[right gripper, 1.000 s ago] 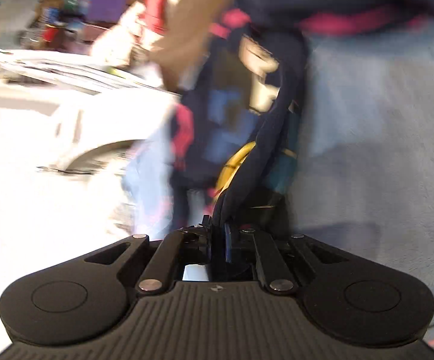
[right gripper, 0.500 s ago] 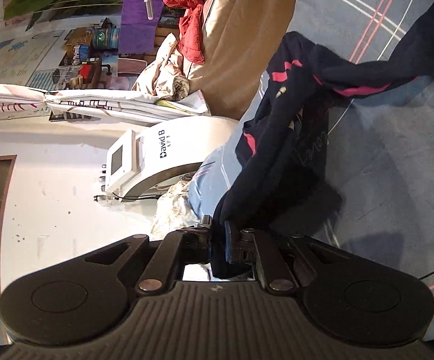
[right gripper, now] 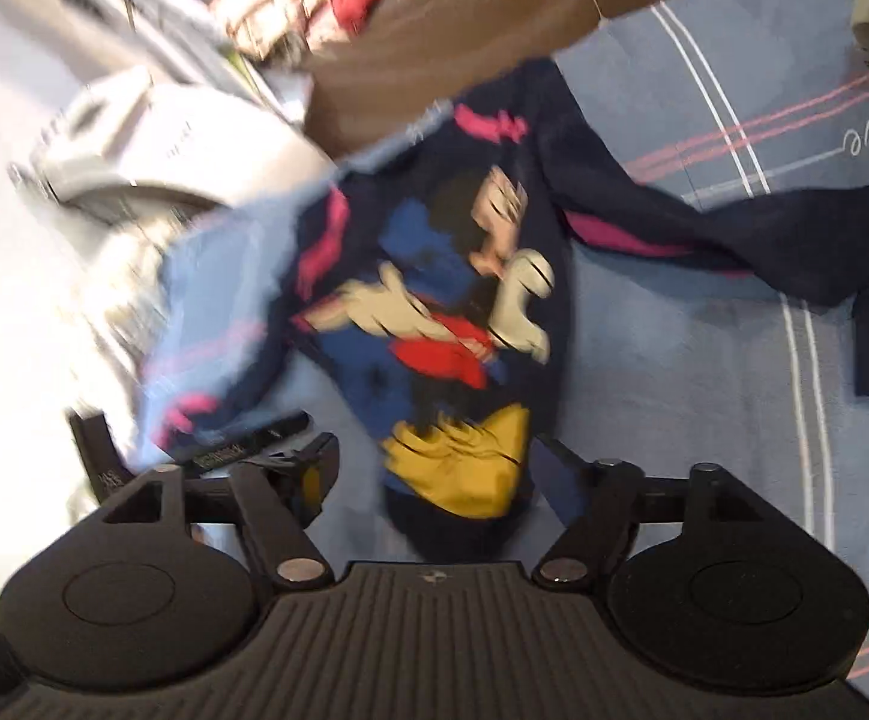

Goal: Fold small clothes

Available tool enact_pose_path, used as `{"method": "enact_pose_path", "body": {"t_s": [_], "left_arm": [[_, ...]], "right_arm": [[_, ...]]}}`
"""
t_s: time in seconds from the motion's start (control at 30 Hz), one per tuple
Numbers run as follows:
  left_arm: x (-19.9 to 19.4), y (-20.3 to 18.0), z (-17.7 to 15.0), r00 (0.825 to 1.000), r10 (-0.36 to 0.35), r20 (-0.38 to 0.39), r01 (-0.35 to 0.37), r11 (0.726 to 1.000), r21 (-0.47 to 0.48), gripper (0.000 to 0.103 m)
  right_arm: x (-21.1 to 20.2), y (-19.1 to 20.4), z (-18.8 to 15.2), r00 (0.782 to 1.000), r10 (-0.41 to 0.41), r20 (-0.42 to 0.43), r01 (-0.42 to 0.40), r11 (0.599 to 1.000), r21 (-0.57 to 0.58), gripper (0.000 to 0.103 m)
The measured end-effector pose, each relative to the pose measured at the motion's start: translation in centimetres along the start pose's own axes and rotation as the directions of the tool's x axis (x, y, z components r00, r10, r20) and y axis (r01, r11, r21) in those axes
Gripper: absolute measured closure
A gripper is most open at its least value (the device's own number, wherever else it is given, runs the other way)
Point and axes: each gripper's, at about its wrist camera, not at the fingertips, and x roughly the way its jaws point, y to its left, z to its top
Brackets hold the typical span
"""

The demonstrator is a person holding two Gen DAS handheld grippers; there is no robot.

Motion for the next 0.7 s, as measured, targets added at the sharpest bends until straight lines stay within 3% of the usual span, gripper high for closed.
{"method": "enact_pose_path", "body": {"t_s": [0.07,0.13,0.33,0.4,0.47,0.53,0.6,0.7], "left_arm": [[1.4,-1.0,-0.3,1.000,-0.001,0.025,-0.001,0.997,0.081,0.040],[2.8,-1.5,0.3,0.997,-0.074,0.035,0.071,0.993,0.091,0.040],[5.1,-0.6,2.3,0.984,-0.169,0.052,0.172,0.983,-0.068,0.046],[5.3,-0.7,2.8,0.982,-0.180,0.064,0.186,0.979,-0.088,0.076],[6.4,-1.7,3.3,0.983,-0.184,0.024,0.186,0.980,-0.071,0.093],[6.6,-2.5,3.5,0.986,-0.168,-0.003,0.168,0.984,-0.053,0.096],[5.8,-3.0,3.8,0.987,-0.161,0.016,0.161,0.986,-0.050,0.100],[3.3,-1.2,2.8,0.989,-0.137,0.055,0.143,0.979,-0.144,0.100]], "right_arm": [[2.0,-1.1,-1.3,0.998,-0.053,-0.044,0.053,0.999,-0.013,0.000],[2.5,-2.6,-2.5,0.998,-0.027,-0.058,0.032,0.996,0.081,0.001],[2.0,-3.7,-4.6,0.997,-0.037,-0.071,0.047,0.988,0.149,0.000],[1.7,-3.6,-5.0,0.996,-0.043,-0.080,0.054,0.989,0.138,0.000],[1.6,-3.6,-5.5,0.994,-0.060,-0.087,0.072,0.987,0.140,0.000],[1.5,-3.6,-5.5,0.994,-0.064,-0.088,0.078,0.983,0.165,0.000],[1.7,-3.8,-5.5,0.994,-0.066,-0.087,0.082,0.978,0.192,0.000],[2.2,-4.1,-5.7,0.993,-0.081,-0.087,0.098,0.972,0.213,0.000]]}}
